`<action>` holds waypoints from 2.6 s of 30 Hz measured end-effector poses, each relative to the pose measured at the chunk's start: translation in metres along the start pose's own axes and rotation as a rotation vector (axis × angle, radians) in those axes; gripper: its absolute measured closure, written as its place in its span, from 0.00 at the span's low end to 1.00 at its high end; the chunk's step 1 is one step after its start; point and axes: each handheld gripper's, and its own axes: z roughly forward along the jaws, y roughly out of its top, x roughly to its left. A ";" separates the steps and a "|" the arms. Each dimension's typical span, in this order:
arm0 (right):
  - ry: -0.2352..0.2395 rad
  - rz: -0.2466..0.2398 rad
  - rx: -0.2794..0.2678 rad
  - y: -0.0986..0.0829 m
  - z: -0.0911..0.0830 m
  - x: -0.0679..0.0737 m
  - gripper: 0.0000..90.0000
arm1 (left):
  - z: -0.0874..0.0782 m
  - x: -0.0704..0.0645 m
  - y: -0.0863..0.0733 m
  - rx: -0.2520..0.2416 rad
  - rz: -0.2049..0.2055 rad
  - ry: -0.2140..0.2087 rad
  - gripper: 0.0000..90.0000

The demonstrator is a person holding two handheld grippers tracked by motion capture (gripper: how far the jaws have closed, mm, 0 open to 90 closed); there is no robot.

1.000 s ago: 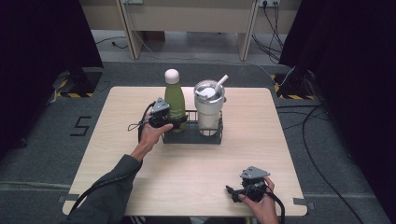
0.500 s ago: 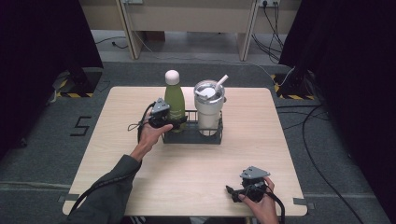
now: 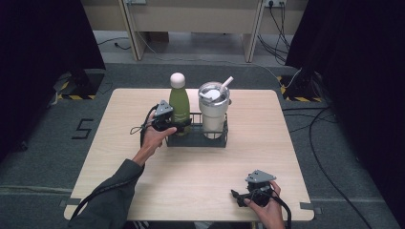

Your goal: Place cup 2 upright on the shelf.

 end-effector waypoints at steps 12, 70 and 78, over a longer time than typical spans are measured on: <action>-0.001 0.003 0.001 0.000 0.000 0.000 0.10 | -0.011 0.000 0.002 0.009 0.009 -0.013 0.16; -0.001 0.003 0.001 0.000 0.001 0.000 0.09 | -0.108 -0.033 -0.023 0.023 -0.027 -0.121 0.17; -0.001 0.002 0.002 0.000 0.000 0.001 0.09 | -0.113 -0.033 -0.031 0.018 -0.037 -0.114 0.17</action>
